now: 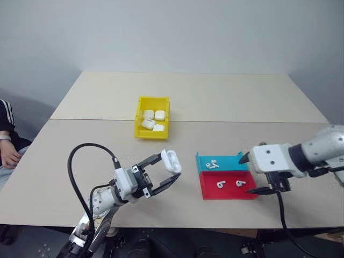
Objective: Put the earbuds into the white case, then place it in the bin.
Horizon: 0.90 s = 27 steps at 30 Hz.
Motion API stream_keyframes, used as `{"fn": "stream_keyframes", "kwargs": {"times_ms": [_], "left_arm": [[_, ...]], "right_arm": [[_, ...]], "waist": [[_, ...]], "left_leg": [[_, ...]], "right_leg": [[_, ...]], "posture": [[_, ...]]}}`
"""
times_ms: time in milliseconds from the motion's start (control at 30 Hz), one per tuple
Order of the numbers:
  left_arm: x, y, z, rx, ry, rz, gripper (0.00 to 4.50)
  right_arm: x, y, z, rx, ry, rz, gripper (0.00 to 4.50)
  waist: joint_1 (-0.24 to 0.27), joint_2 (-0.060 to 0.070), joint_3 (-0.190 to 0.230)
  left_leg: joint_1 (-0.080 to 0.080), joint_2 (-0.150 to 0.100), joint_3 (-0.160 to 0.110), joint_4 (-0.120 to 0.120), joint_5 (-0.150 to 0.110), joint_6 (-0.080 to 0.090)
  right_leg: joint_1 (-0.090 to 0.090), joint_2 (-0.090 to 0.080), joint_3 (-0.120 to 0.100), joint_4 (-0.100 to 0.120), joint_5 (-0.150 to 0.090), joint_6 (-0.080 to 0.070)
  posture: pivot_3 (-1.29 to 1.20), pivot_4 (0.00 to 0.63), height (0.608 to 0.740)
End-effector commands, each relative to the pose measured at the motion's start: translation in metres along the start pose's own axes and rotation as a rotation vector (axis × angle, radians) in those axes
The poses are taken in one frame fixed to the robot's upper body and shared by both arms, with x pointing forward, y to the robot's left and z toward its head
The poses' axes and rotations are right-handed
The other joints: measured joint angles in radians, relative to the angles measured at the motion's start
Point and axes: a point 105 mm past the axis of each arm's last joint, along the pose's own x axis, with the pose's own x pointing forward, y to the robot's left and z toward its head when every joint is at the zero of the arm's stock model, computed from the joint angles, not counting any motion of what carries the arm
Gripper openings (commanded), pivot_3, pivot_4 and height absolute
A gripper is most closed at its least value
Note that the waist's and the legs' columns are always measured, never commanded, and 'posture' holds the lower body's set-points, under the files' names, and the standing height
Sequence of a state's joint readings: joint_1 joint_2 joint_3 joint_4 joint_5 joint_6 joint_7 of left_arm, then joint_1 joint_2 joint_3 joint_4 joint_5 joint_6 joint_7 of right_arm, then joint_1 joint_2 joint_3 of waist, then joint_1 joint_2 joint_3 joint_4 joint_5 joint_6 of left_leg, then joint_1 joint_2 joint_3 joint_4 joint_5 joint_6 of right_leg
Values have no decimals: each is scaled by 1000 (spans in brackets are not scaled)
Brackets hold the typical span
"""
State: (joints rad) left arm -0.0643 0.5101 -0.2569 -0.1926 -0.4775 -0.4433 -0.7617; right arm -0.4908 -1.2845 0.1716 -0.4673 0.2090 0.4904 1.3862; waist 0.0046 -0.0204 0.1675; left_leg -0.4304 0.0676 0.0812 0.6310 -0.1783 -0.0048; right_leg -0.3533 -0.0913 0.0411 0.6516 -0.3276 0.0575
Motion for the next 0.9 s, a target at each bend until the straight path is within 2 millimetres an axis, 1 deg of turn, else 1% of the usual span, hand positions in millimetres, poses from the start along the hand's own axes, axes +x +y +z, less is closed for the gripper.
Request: {"fn": "stream_keyframes", "kwargs": {"times_ms": [33,133,500,900], "left_arm": [[2,-4,10,24,-47,-16,2749],[3,-6,9,37,-31,-10,2749],[6,-9,12,46,-7,15,2749],[6,-10,13,40,24,20,2749]], "right_arm": [[6,-1,-5,-59,85,8,3556],[14,-3,-15,-99,158,12,2506],[35,-14,-27,-163,223,48,2506],[46,-19,-36,-188,243,83,2506]], "waist": [[0,0,0],[1,0,0],[-15,0,0],[-17,0,0]], "left_leg": [[0,0,0,0,0,0],[0,0,0,2,0,1],[0,1,0,4,0,1],[1,1,0,5,0,1]], "right_leg": [[0,0,0,0,0,0],[0,0,0,1,0,0],[0,1,0,6,0,0],[0,1,0,7,0,0]], "posture": [[0,150,740],[0,150,740],[0,150,740],[0,150,740]]}}
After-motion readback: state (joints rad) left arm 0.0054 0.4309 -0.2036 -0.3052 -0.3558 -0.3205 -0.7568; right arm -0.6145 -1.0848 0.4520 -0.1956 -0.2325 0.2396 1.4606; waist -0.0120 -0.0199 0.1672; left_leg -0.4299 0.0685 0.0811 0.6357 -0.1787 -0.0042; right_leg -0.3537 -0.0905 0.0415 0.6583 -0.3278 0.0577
